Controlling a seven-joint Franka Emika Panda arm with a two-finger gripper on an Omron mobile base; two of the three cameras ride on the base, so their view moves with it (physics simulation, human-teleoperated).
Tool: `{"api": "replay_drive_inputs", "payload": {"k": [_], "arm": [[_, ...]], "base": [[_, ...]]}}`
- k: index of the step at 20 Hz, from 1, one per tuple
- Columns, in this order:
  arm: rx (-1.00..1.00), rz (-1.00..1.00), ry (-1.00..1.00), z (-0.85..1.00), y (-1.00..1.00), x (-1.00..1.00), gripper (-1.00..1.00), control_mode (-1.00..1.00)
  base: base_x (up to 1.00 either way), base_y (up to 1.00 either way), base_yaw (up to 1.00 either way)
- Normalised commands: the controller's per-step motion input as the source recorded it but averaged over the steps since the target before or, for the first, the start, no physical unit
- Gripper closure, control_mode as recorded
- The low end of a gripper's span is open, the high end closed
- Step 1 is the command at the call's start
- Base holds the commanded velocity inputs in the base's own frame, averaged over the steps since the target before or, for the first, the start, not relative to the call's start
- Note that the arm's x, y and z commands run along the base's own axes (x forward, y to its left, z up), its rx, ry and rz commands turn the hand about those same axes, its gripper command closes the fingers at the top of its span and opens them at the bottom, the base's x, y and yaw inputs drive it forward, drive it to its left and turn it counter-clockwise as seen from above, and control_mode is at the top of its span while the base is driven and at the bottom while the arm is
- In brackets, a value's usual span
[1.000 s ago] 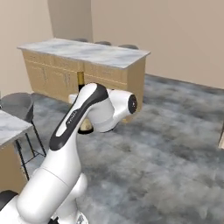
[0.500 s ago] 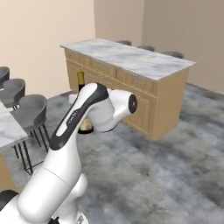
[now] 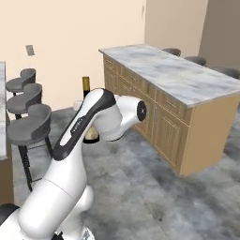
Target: There is a wine glass and glass cup on the dining counter. Place the wine bottle next to the wine glass and the juice bottle next to the glass cup.
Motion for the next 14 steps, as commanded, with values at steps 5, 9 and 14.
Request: {"api": "replay_drive_inputs", "payload": {"k": [5,9,14], "arm": [[0.0,0.0,0.0,0.0,0.0,0.0,1.0,1.0],[0.0,0.0,0.0,0.0,0.0,0.0,1.0,1.0],[0.0,0.0,0.0,0.0,0.0,0.0,1.0,1.0]], "base": [[0.64,-0.55,0.5],[0.48,-0.42,0.58],[0.51,-0.36,0.59]]}}
